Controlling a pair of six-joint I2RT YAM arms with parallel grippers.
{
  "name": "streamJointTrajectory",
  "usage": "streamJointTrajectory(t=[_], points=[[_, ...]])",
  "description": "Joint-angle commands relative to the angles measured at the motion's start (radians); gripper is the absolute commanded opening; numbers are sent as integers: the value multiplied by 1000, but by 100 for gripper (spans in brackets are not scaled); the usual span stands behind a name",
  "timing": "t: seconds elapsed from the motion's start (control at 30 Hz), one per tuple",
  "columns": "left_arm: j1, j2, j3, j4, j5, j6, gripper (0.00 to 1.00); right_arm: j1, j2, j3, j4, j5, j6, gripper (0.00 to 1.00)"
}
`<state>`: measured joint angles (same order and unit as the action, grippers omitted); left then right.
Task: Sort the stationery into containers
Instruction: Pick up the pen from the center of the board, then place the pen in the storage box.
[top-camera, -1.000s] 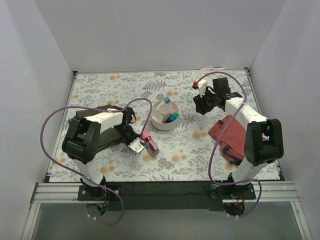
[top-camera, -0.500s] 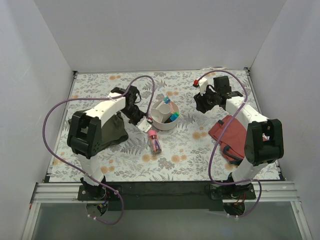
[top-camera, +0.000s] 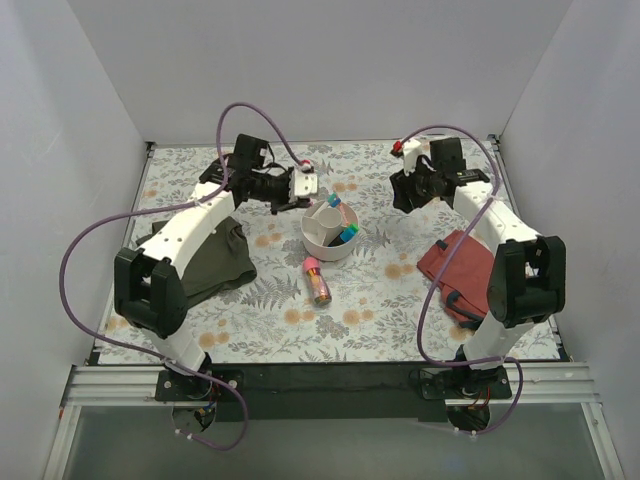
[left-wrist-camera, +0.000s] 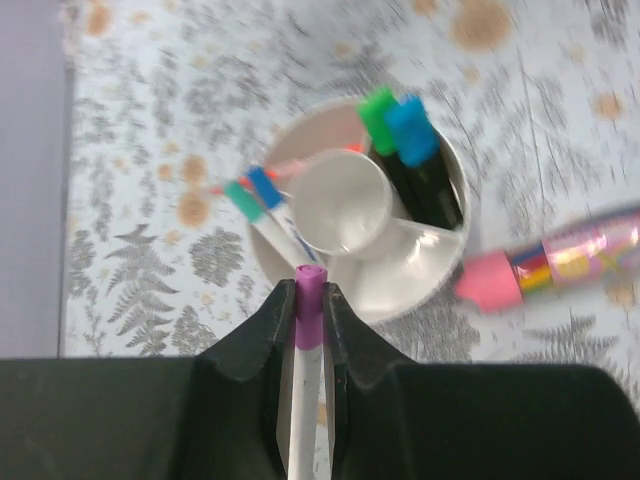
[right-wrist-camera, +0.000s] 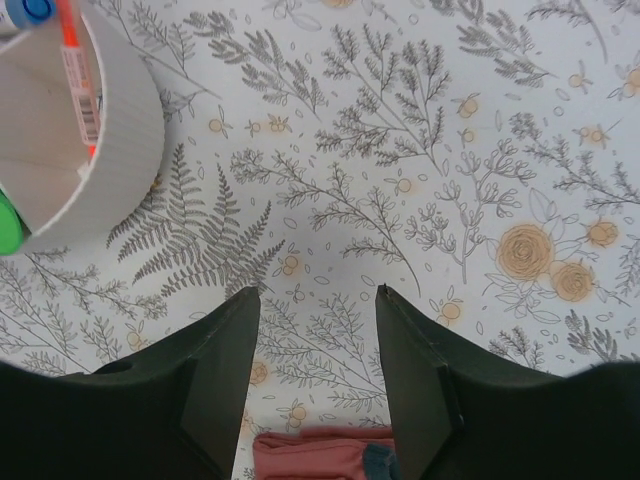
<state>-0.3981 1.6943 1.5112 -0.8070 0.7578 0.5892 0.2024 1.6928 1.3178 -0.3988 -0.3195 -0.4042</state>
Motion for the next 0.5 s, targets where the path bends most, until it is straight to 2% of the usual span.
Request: streamJointTrajectory(t=[0.0, 0.03, 0.07, 0.1, 0.17, 0.2, 0.33, 0.4, 0.43, 0.47], points=[[42, -132, -9, 543, 92, -703, 0, -9, -59, 95, -83, 2, 94, 59], [50, -145, -32, 621, 91, -783, 0, -9, -79, 86, -81, -9, 99, 59], [57, -159, -87, 700, 80, -953, 0, -8, -87, 66, -80, -13, 107, 59], [76, -183, -121, 873, 63, -1036, 0, -9, -96, 58, -80, -13, 116, 59], [96, -191, -172, 998, 29, -1187, 0, -9, -114, 37, -77, -6, 131, 59], [113, -183, -171, 1043, 34, -1268, 0, -9, -125, 28, -66, -7, 136, 59], [120, -165, -183, 1075, 34, -1357, 0, -9, -133, -12, -51, -10, 149, 59], [142, -148, -221, 1216, -41, -1489, 0, -8, -130, -11, -52, -19, 157, 59], [151, -133, -220, 1245, -72, -1632, 0, -9, -125, -6, -52, -33, 157, 59], [156, -95, -206, 1241, -147, -1678, 0, -9, -122, -5, -52, -38, 157, 59]])
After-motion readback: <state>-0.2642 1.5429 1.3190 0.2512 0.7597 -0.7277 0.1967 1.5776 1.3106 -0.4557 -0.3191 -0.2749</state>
